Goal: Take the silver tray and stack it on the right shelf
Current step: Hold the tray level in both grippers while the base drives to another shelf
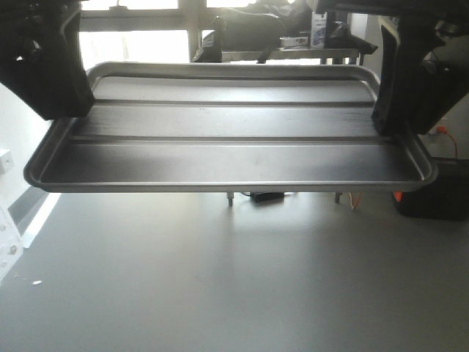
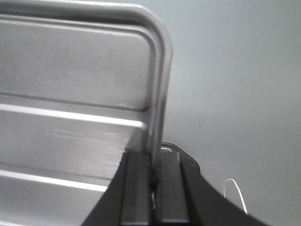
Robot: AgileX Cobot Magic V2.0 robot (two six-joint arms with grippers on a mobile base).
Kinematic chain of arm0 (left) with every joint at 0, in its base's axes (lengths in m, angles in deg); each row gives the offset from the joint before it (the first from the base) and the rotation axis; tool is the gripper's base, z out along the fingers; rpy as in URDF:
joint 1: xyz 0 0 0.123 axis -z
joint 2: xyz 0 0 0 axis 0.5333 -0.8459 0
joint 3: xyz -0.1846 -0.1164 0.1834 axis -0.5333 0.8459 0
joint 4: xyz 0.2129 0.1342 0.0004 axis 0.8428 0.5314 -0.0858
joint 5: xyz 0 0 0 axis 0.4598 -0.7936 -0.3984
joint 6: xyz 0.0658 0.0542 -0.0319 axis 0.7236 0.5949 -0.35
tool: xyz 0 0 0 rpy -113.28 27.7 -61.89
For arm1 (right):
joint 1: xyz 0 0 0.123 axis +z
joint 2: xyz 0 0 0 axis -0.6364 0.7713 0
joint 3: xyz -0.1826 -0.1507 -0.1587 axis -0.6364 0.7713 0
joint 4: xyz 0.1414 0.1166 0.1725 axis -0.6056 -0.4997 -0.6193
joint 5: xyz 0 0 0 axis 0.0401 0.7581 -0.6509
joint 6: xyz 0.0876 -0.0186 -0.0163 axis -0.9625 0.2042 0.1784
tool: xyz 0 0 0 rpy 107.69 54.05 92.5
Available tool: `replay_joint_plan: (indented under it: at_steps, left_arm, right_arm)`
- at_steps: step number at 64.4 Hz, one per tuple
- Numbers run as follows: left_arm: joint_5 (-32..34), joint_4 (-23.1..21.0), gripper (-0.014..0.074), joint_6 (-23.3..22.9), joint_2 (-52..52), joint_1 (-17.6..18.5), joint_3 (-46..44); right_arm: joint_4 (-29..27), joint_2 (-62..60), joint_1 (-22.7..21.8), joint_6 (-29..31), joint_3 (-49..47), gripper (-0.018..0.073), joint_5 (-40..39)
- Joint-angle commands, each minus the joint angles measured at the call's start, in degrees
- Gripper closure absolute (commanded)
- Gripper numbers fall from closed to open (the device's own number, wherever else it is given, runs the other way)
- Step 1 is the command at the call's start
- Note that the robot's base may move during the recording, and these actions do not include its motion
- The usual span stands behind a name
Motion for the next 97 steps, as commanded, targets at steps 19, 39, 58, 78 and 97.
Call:
replay_joint_plan:
  at_steps: [19, 39, 58, 78, 97]
  left_arm:
    - [1.19, 1.56, 0.0689, 0.15, 1.9, 0.45, -1.91]
    - [1.19, 1.56, 0.0689, 0.15, 1.9, 0.45, -1.91]
    - [1.3, 1.56, 0.0689, 0.15, 1.9, 0.45, -1.91]
    - [1.3, 1.56, 0.0689, 0.15, 1.9, 0.45, -1.91]
    - [1.3, 1.56, 0.0689, 0.15, 1.9, 0.45, -1.91]
  right_arm:
    - [1.74, -1.89, -0.17, 0.81, -1.51, 0.0502, -1.27]
    - [1.74, -1.89, -0.17, 0.81, -1.51, 0.0502, -1.32]
    - [1.74, -1.89, -0.17, 0.81, -1.51, 0.0502, -1.32]
    - [1.74, -1.89, -0.17, 0.81, -1.51, 0.0502, -1.32]
    - [1.74, -1.89, -0.17, 0.81, -1.51, 0.0502, -1.32]
